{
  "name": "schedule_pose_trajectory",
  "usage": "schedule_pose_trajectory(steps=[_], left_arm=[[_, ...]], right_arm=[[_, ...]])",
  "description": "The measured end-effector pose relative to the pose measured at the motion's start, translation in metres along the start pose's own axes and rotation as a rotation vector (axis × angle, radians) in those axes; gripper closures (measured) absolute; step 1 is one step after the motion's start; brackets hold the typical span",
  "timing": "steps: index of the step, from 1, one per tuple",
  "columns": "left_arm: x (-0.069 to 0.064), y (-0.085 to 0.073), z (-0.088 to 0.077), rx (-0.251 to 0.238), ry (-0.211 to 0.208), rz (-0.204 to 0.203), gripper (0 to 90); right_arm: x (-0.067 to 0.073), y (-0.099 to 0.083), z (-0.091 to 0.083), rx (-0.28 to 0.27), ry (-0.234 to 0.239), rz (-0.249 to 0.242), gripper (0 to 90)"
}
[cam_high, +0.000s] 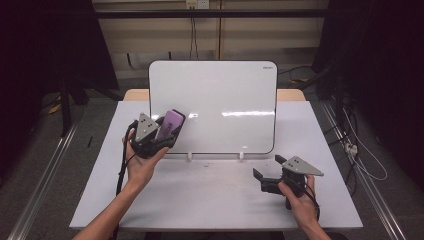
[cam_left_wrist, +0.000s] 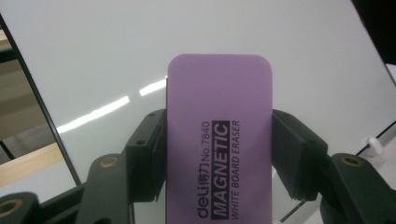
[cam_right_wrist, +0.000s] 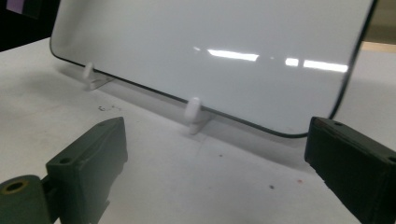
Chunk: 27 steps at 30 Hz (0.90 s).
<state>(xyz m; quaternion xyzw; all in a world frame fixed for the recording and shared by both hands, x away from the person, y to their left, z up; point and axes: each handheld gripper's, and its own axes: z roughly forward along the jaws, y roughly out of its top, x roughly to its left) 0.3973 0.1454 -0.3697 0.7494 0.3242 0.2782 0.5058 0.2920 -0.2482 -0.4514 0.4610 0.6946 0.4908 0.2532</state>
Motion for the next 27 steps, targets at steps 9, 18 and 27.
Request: schedule_pose_trajectory(steps=[9,18,27], left_arm=[[-0.006,0.001,-0.003,-0.025,-0.038,-0.054,41.2],[-0.025,0.001,0.002,-0.064,-0.104,-0.102,41.2],[-0.029,-0.002,0.005,-0.089,-0.15,-0.182,41.2]], right_arm=[[0.018,0.002,0.008,-0.007,0.047,-0.043,5.5],[0.035,0.008,0.016,-0.036,0.081,-0.082,5.2],[0.055,0.015,0.031,-0.093,0.118,-0.11,5.0]])
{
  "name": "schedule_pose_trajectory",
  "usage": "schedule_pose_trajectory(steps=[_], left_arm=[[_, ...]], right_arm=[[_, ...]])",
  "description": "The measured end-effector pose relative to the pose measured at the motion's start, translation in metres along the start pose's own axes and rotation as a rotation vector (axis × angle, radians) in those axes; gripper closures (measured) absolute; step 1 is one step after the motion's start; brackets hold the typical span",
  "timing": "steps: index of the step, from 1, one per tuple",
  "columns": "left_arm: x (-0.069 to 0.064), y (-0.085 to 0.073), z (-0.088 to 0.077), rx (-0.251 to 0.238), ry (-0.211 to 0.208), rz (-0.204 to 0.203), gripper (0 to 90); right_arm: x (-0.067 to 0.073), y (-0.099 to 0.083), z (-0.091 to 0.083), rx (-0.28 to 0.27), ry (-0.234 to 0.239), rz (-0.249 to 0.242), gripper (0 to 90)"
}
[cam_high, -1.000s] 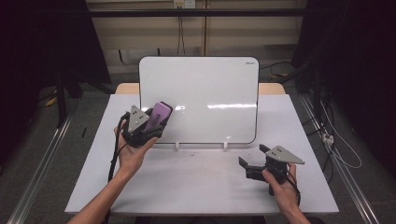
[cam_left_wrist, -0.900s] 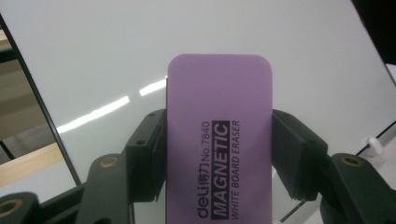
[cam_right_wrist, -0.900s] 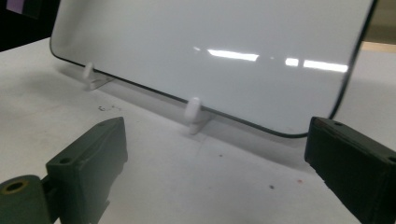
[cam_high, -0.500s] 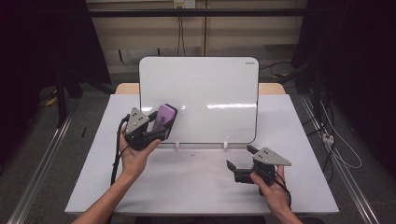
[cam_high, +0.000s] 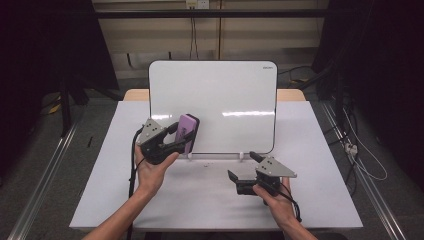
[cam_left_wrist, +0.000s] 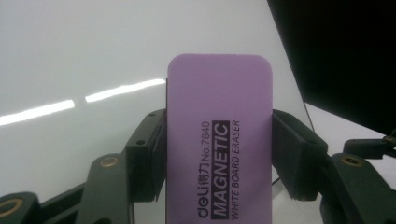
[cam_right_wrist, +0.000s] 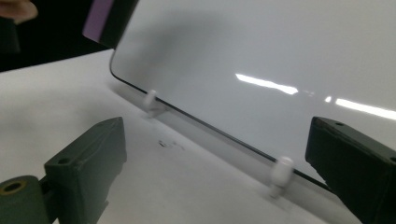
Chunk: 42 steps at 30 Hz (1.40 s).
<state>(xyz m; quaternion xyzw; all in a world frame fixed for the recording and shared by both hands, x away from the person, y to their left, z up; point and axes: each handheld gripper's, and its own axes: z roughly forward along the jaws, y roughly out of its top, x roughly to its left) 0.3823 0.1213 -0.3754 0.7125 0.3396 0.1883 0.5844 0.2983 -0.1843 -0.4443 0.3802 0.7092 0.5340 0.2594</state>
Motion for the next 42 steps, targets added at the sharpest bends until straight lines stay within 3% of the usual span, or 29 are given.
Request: schedule_pose_trajectory(steps=[3,5,15,17,20,22,33,42], left_arm=[[-0.004,-0.005,0.004,-0.007,-0.011,-0.01,41.2],[-0.007,-0.006,0.008,-0.008,-0.03,-0.037,41.2],[-0.025,-0.005,0.029,-0.022,-0.055,-0.086,41.2],[-0.029,-0.005,0.032,-0.031,-0.06,-0.093,41.2],[-0.034,-0.006,0.033,-0.031,-0.071,-0.085,41.2],[-0.035,-0.007,0.033,-0.025,-0.077,-0.079,41.2],[-0.037,-0.012,0.033,-0.021,-0.082,-0.087,41.2],[-0.038,-0.017,0.036,-0.015,-0.082,-0.093,41.2]], right_arm=[[0.01,0.004,0.008,-0.033,0.051,-0.005,6.0],[0.013,0.006,0.011,-0.049,0.059,-0.002,6.6],[0.02,0.015,0.027,-0.135,0.07,0.062,7.3],[0.021,0.019,0.029,-0.17,0.078,0.084,6.9],[0.024,0.02,0.034,-0.18,0.089,0.123,6.5],[0.026,0.02,0.037,-0.178,0.096,0.131,14.4],[0.025,0.018,0.052,-0.221,0.118,0.344,45.3],[0.025,0.015,0.054,-0.22,0.152,0.365,61.0]])
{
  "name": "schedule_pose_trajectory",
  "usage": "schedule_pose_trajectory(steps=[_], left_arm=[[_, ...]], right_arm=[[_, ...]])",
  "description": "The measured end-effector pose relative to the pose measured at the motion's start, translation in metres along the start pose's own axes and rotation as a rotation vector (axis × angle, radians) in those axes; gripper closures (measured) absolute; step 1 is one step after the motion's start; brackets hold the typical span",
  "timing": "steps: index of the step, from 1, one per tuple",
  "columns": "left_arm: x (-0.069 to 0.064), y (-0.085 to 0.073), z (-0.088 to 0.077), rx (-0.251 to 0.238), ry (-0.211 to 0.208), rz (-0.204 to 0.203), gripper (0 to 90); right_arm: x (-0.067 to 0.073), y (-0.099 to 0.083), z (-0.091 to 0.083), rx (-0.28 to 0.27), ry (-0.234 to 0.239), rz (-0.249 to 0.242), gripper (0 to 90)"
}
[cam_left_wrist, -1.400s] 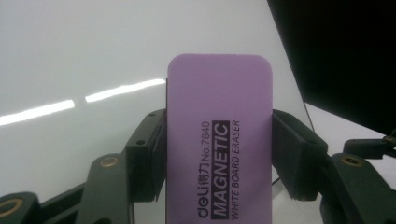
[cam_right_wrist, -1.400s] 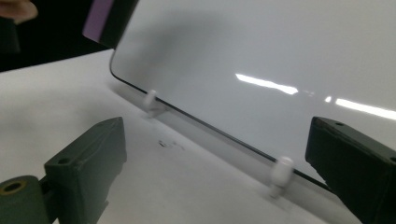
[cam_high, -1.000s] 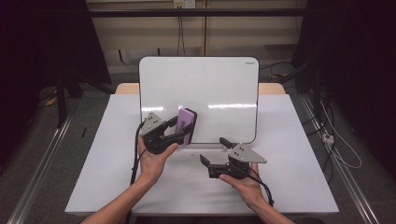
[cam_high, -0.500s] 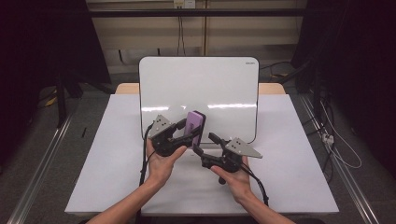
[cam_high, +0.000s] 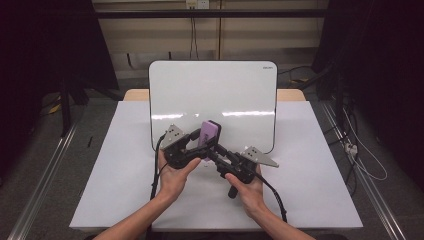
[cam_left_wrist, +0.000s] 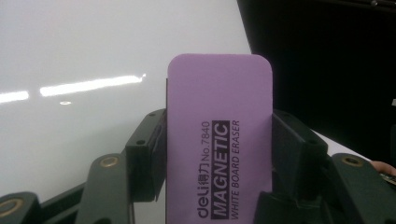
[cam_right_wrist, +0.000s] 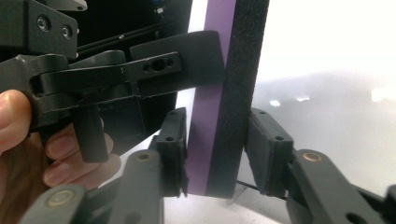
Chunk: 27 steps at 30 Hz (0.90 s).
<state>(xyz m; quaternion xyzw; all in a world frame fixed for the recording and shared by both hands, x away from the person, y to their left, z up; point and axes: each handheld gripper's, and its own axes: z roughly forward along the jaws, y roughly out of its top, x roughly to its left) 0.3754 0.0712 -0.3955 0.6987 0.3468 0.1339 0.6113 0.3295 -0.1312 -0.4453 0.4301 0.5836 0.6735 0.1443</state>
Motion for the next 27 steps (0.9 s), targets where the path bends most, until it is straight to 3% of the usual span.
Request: schedule_pose_trajectory(steps=[9,13,15,18,23,27], left_arm=[[-0.001,-0.003,0.003,0.004,-0.012,0.001,41.0],[0.003,-0.003,0.005,0.021,-0.031,-0.049,40.5],[0.004,-0.005,0.006,0.027,-0.018,-0.027,35.6],[0.006,-0.005,0.008,0.054,-0.014,-0.046,23.8],[0.007,-0.001,0.006,0.07,-0.01,-0.004,12.1],[0.01,0.004,0.004,0.086,-0.024,0.032,7.9]], right_arm=[[-0.007,0.001,-0.003,0.014,0.0,-0.028,64.3],[-0.008,0.002,-0.005,0.025,-0.004,-0.04,64.9],[-0.008,0.002,-0.005,0.038,-0.01,-0.056,65.1],[-0.01,0.002,-0.006,0.05,-0.016,-0.072,65.2],[-0.014,0.004,-0.009,0.066,-0.046,-0.07,65.3],[-0.017,0.007,-0.014,0.067,-0.072,-0.085,65.4]])
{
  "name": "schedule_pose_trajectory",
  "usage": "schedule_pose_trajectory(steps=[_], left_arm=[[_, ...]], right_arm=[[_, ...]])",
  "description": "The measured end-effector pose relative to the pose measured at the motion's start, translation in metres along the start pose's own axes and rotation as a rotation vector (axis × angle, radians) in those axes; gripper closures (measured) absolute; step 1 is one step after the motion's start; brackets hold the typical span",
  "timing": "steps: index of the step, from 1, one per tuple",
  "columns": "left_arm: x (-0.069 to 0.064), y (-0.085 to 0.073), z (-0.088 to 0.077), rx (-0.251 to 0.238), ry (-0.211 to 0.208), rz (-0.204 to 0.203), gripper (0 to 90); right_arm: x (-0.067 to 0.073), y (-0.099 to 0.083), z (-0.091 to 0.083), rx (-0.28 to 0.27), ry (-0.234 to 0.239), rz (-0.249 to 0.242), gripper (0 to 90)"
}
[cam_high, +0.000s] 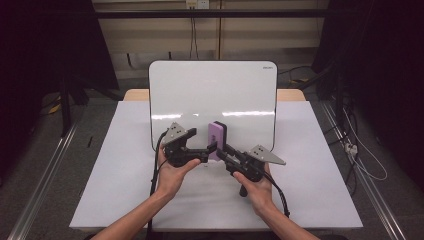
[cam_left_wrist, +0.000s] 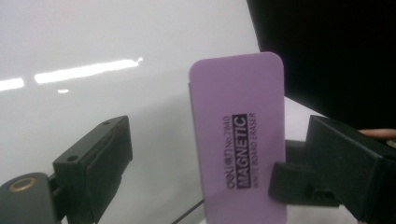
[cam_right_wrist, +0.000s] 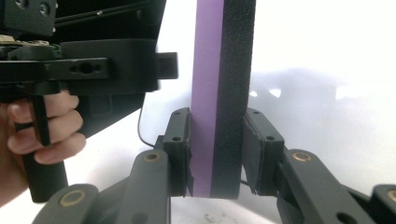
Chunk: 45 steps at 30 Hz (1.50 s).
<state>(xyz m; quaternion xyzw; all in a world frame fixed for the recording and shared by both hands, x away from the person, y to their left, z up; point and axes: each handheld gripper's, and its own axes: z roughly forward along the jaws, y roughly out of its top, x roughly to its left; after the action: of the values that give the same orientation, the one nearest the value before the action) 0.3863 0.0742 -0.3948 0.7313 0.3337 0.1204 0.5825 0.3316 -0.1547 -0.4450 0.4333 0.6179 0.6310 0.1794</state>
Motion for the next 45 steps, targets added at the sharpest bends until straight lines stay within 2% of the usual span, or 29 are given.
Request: schedule_pose_trajectory(steps=[2,5,6,12,14,15,19,21,25,28,31,33,35,40,43,45], left_arm=[[0.001,0.002,-0.003,-0.01,0.01,0.003,7.0],[0.003,0.003,-0.007,0.004,0.019,0.042,3.2],[0.004,0.004,-0.009,0.005,0.013,0.039,2.5],[0.014,0.001,-0.021,0.022,0.048,0.03,3.4],[0.017,-0.001,-0.025,0.045,0.085,0.058,3.7],[0.018,-0.003,-0.027,0.045,0.101,0.059,4.0],[0.023,-0.009,-0.039,0.063,0.134,0.093,5.0],[0.026,-0.013,-0.044,0.072,0.141,0.096,5.1],[0.031,-0.017,-0.054,0.092,0.146,0.115,6.3],[0.034,-0.02,-0.061,0.103,0.143,0.108,7.0],[0.034,-0.023,-0.068,0.115,0.163,0.123,7.0],[0.037,-0.026,-0.071,0.117,0.152,0.107,6.9],[0.039,-0.03,-0.075,0.116,0.179,0.116,6.9],[0.042,-0.036,-0.087,0.129,0.217,0.093,6.4],[0.044,-0.039,-0.098,0.132,0.243,0.114,5.8],[0.045,-0.044,-0.104,0.139,0.237,0.135,3.5]], right_arm=[[-0.003,0.002,-0.003,0.001,-0.013,-0.002,65.5],[-0.009,0.004,-0.007,0.003,-0.029,-0.014,65.7],[-0.01,0.005,-0.009,0.004,-0.03,-0.01,65.7],[-0.019,0.011,-0.023,0.027,-0.061,-0.075,65.8],[-0.021,0.013,-0.027,0.03,-0.072,-0.088,65.9],[-0.022,0.015,-0.029,0.033,-0.076,-0.097,66.0],[-0.023,0.019,-0.036,0.049,-0.115,-0.17,66.0],[-0.025,0.021,-0.04,0.053,-0.137,-0.199,66.1],[-0.029,0.023,-0.047,0.065,-0.173,-0.226,66.1],[-0.031,0.025,-0.052,0.065,-0.182,-0.251,66.1],[-0.032,0.028,-0.056,0.063,-0.194,-0.269,66.2],[-0.033,0.03,-0.058,0.069,-0.206,-0.281,66.2],[-0.034,0.032,-0.06,0.081,-0.225,-0.294,66.2],[-0.038,0.036,-0.063,0.12,-0.267,-0.317,66.2],[-0.041,0.039,-0.065,0.13,-0.293,-0.332,66.3],[-0.042,0.04,-0.065,0.142,-0.32,-0.351,66.3]])
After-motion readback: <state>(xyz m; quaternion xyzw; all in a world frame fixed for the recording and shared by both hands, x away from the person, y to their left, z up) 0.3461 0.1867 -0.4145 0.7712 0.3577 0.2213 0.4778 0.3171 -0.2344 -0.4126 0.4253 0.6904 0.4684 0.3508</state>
